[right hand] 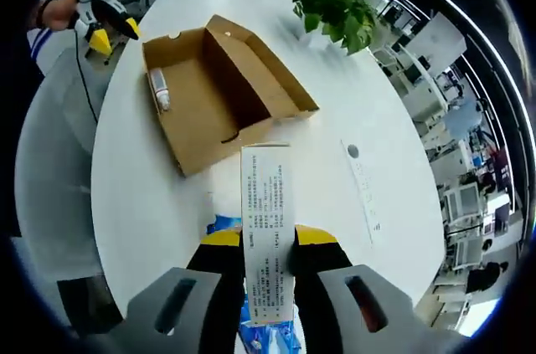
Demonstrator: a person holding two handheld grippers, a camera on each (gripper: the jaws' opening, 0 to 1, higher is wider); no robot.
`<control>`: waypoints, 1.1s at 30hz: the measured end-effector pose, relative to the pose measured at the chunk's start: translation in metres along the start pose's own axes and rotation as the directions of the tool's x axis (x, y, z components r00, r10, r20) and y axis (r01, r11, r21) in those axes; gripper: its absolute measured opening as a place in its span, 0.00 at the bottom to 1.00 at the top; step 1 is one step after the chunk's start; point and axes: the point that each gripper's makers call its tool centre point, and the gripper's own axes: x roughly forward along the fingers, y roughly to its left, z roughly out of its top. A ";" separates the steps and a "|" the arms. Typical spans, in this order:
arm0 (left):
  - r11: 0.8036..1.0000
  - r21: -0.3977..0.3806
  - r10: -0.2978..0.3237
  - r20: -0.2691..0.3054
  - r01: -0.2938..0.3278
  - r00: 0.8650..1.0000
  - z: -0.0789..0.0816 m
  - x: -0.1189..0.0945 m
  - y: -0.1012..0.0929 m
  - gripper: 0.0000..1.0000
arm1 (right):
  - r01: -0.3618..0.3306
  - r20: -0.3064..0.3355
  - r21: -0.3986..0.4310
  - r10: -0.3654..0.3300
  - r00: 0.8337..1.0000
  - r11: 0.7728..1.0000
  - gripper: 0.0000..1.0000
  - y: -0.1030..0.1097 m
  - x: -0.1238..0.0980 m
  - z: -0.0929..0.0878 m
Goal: Operate the shoe box by opening the lid, removing the specified soft item, and placing it in the target area until the item is outside and the box remains undamaged.
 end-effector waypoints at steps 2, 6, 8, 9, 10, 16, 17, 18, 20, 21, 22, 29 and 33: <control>1.000 -0.005 0.011 0.005 -0.011 1.000 0.001 0.001 -0.005 0.41 | 0.005 -0.022 0.003 -0.005 1.000 1.000 0.18 -0.004 0.001 -0.017; 0.999 -0.002 0.037 0.017 -0.037 0.999 0.003 0.000 -0.013 0.41 | 0.022 -0.048 0.036 -0.021 0.999 0.999 0.18 -0.017 0.005 -0.053; 0.999 -0.005 0.051 0.026 -0.051 0.998 0.003 0.002 -0.014 0.41 | 0.025 -0.076 0.027 -0.023 0.997 0.999 0.18 -0.021 0.009 -0.069; 0.998 -0.004 0.056 0.028 -0.056 0.998 0.002 0.002 -0.014 0.41 | 0.032 -0.096 0.014 -0.030 0.995 0.999 0.18 -0.031 0.016 -0.085; 0.998 -0.004 0.067 0.030 -0.067 0.997 0.002 0.003 -0.013 0.41 | 0.039 -0.107 0.012 -0.037 0.994 0.999 0.18 -0.034 0.018 -0.093; 0.995 -0.021 0.101 0.051 -0.100 0.994 0.005 -0.004 -0.013 0.41 | 0.034 -0.169 0.025 -0.030 0.985 0.999 0.18 -0.052 0.034 -0.136; 0.994 -0.024 0.105 0.053 -0.103 0.993 0.005 -0.006 -0.013 0.41 | 0.040 -0.181 0.019 -0.036 0.983 0.999 0.18 -0.054 0.035 -0.141; 0.994 -0.026 0.106 0.053 -0.105 0.993 0.005 -0.006 -0.013 0.41 | 0.049 -0.195 0.012 -0.045 0.980 0.999 0.18 -0.058 0.036 -0.147; 0.993 -0.028 0.113 0.051 -0.112 0.992 0.005 -0.007 -0.009 0.41 | 0.054 -0.228 -0.007 -0.054 0.972 0.999 0.18 -0.063 0.040 -0.158; 0.993 -0.032 0.115 0.049 -0.113 0.992 0.005 -0.007 -0.007 0.41 | 0.051 -0.237 -0.015 -0.053 0.970 0.999 0.18 -0.062 0.041 -0.162; 0.993 -0.033 0.115 0.048 -0.113 0.992 0.005 -0.007 -0.006 0.41 | 0.052 -0.245 -0.016 -0.054 0.968 0.999 0.18 -0.063 0.045 -0.170; 0.991 -0.017 0.133 0.035 -0.133 0.990 0.010 -0.017 0.000 0.41 | 0.028 -0.305 -0.016 -0.031 0.952 0.999 0.18 -0.058 0.056 -0.190; 0.988 -0.028 0.155 0.047 -0.153 0.987 0.012 -0.021 0.003 0.41 | 0.021 -0.336 -0.035 -0.032 0.941 0.999 0.18 -0.060 0.061 -0.198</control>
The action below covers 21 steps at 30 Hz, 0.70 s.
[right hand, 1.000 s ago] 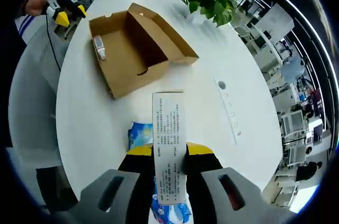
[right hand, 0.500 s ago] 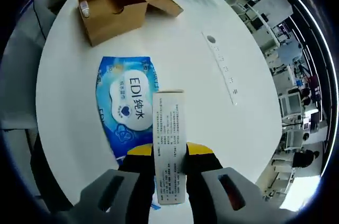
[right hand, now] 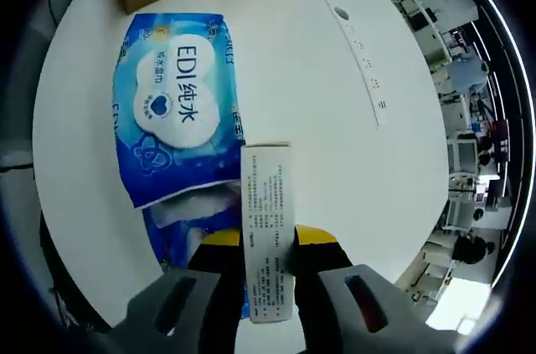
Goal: Operate the shoe box by opening the lid, removing the specified soft item, and placing it in the target area until the item is outside and the box remains undamaged.
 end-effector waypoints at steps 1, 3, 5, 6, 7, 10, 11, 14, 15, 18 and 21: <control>1.000 -0.004 0.007 0.002 -0.007 1.000 0.000 0.000 0.001 0.41 | -0.012 -0.010 -0.015 0.011 1.000 1.000 0.18 0.002 0.002 -0.001; 1.000 -0.011 0.015 0.008 -0.015 1.000 -0.002 -0.002 0.000 0.41 | -0.020 -0.016 -0.049 0.019 1.000 0.999 0.18 0.004 0.004 -0.003; 1.000 -0.019 0.022 0.009 -0.022 1.000 -0.004 -0.002 -0.001 0.41 | -0.026 -0.023 -0.055 0.025 0.999 0.998 0.18 0.005 0.006 -0.004; 0.999 -0.021 0.025 0.009 -0.024 1.000 -0.005 -0.001 -0.002 0.41 | -0.031 -0.023 -0.057 0.030 0.999 0.998 0.18 0.004 0.007 -0.005; 0.999 -0.024 0.029 0.009 -0.028 1.000 -0.007 -0.001 -0.004 0.41 | -0.034 -0.022 -0.059 0.033 0.999 0.998 0.18 0.003 0.008 -0.005; 0.999 -0.031 0.034 0.009 -0.034 0.999 -0.009 0.001 -0.008 0.41 | -0.046 -0.027 -0.082 0.044 0.999 0.996 0.19 -0.002 0.014 -0.008; 0.999 -0.033 0.035 0.008 -0.035 0.999 -0.010 0.002 -0.009 0.41 | -0.049 -0.029 -0.091 0.047 0.998 0.995 0.19 -0.003 0.016 -0.009; 0.999 -0.030 0.036 0.009 -0.035 0.999 -0.008 0.006 -0.013 0.41 | -0.061 -0.031 -0.114 0.058 0.998 0.992 0.19 -0.005 0.020 -0.011; 0.999 -0.029 0.036 0.010 -0.036 0.999 -0.008 0.006 -0.013 0.41 | -0.064 -0.033 -0.116 0.060 0.998 0.991 0.19 -0.007 0.023 -0.012; 0.999 -0.030 0.037 0.018 -0.036 0.999 -0.005 0.007 -0.015 0.41 | -0.078 -0.037 -0.115 0.074 0.997 0.990 0.18 -0.007 0.026 -0.016; 0.999 -0.027 0.038 0.022 -0.038 0.999 -0.005 0.007 -0.015 0.41 | -0.096 -0.046 -0.115 0.091 0.995 0.989 0.18 -0.006 0.030 -0.020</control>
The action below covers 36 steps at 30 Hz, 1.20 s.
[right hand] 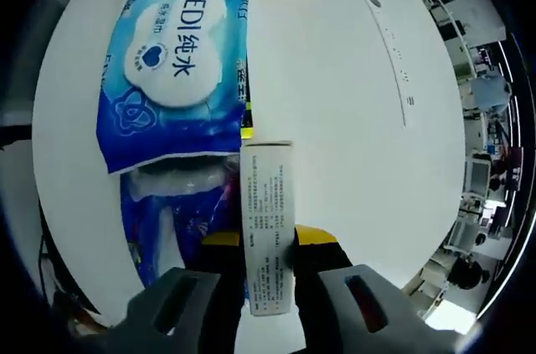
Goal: Operate the shoe box by opening the lid, removing the specified soft item, and placing it in the target area until the item is outside and the box remains undamaged.
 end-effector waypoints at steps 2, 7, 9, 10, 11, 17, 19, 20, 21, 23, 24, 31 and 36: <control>1.000 -0.005 0.003 -0.002 -0.003 1.000 -0.001 0.000 0.000 0.41 | -0.005 -0.006 -0.010 0.005 1.000 1.000 0.18 -0.001 0.002 -0.002; 1.000 -0.002 -0.001 -0.009 0.001 1.000 -0.001 0.001 -0.001 0.41 | -0.024 -0.008 -0.011 0.024 1.000 1.000 0.19 -0.001 0.003 -0.003; 1.000 -0.002 -0.007 -0.012 0.007 1.000 -0.002 0.002 -0.001 0.41 | -0.026 -0.008 -0.010 0.026 1.000 1.000 0.19 -0.004 0.005 -0.004; 1.000 0.000 -0.009 -0.015 0.009 1.000 -0.002 0.002 -0.001 0.41 | -0.032 -0.010 -0.010 0.032 0.999 0.999 0.19 -0.003 0.005 -0.004; 1.000 0.002 -0.015 -0.019 0.015 1.000 -0.002 0.004 -0.001 0.41 | -0.034 -0.011 -0.009 0.034 0.999 0.999 0.19 -0.003 0.005 -0.004; 0.999 0.020 -0.043 -0.030 0.043 0.999 0.000 0.006 -0.001 0.42 | -0.013 -0.023 0.013 0.013 1.000 1.000 0.22 -0.005 0.000 -0.005; 0.999 0.023 -0.047 -0.031 0.048 0.998 0.002 0.005 0.002 0.42 | -0.005 -0.019 0.022 0.005 1.000 1.000 0.22 -0.005 0.000 -0.004; 0.998 0.024 -0.050 -0.031 0.051 0.998 0.002 0.005 0.004 0.42 | 0.004 -0.021 0.024 -0.003 1.000 1.000 0.23 -0.005 -0.003 -0.003; 0.998 0.024 -0.051 -0.031 0.052 0.998 0.003 0.005 0.006 0.42 | 0.012 -0.023 0.022 -0.011 1.000 1.000 0.23 -0.005 -0.005 -0.003; 0.998 0.022 -0.055 -0.032 0.056 0.998 0.002 0.005 0.009 0.42 | 0.031 -0.021 0.018 -0.030 0.999 0.999 0.24 -0.008 -0.009 -0.001; 0.998 0.023 -0.058 -0.032 0.059 0.998 0.002 0.004 0.011 0.42 | 0.035 -0.022 0.021 -0.035 0.999 0.999 0.24 -0.009 -0.009 -0.001; 0.995 0.036 -0.095 -0.056 0.097 0.994 -0.003 0.005 0.014 0.42 | 0.109 -0.024 0.031 -0.108 0.994 0.994 0.23 -0.004 -0.035 0.006; 0.992 0.046 -0.114 -0.059 0.116 0.992 0.000 0.006 0.016 0.42 | 0.143 -0.014 0.073 -0.142 0.990 0.987 0.23 -0.005 -0.053 0.006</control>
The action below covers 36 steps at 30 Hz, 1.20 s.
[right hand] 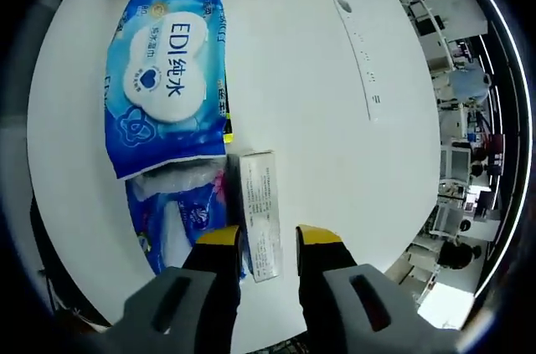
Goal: Operate the shoe box by opening the lid, removing the specified soft item, and placing it in the target area until the item is outside and the box remains undamaged.
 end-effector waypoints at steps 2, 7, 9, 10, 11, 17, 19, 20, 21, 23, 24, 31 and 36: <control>1.000 0.005 -0.005 0.001 0.005 1.000 0.002 0.000 0.001 0.42 | 0.012 0.014 0.043 -0.013 1.000 0.999 0.23 -0.002 -0.007 0.001; 1.000 0.012 -0.011 0.008 0.011 1.000 0.005 0.001 0.003 0.42 | 0.035 0.050 0.121 -0.041 0.998 0.992 0.23 -0.009 -0.010 0.004; 1.000 0.009 -0.011 0.010 0.011 1.000 0.005 0.002 0.004 0.42 | 0.027 0.080 0.208 -0.044 0.996 0.978 0.24 -0.010 -0.016 0.009; 1.000 0.008 -0.011 0.010 0.011 1.000 0.005 0.002 0.003 0.42 | 0.017 0.107 0.245 -0.045 0.993 0.969 0.24 -0.011 -0.014 0.013; 1.000 0.008 -0.012 0.010 0.012 1.000 0.005 0.002 0.003 0.42 | 0.013 0.125 0.259 -0.047 0.991 0.966 0.24 -0.011 -0.013 0.016; 1.000 0.019 -0.014 0.010 0.014 1.000 0.005 0.002 0.000 0.42 | -0.058 0.270 0.405 -0.058 0.961 0.912 0.26 -0.008 -0.028 0.042; 1.000 0.020 -0.010 0.012 0.010 1.000 0.005 0.000 0.000 0.41 | -0.095 0.332 0.459 -0.070 0.941 0.884 0.27 -0.006 -0.035 0.055; 1.000 0.020 -0.009 0.011 0.009 1.000 0.005 0.000 0.000 0.41 | -0.135 0.368 0.489 -0.064 0.927 0.862 0.25 -0.001 -0.040 0.064; 1.000 0.021 -0.009 0.009 0.009 1.000 0.004 -0.001 0.000 0.41 | -0.160 0.393 0.505 -0.061 0.917 0.848 0.24 0.001 -0.043 0.069; 1.000 0.024 -0.008 0.006 0.007 1.000 0.004 -0.001 0.001 0.41 | -0.168 0.450 0.508 -0.094 0.888 0.845 0.24 0.001 -0.051 0.083; 1.000 0.024 -0.007 0.004 0.007 1.000 0.003 -0.001 0.002 0.41 | -0.177 0.458 0.503 -0.087 0.885 0.846 0.25 0.007 -0.054 0.088; 1.000 0.029 -0.006 0.004 0.006 1.000 0.004 -0.001 0.004 0.41 | -0.271 0.578 0.530 -0.109 0.809 0.803 0.27 0.028 -0.073 0.126; 0.999 0.034 -0.010 -0.002 0.010 1.000 0.003 -0.001 0.005 0.41 | -0.336 0.650 0.529 -0.118 0.751 0.779 0.30 0.051 -0.088 0.151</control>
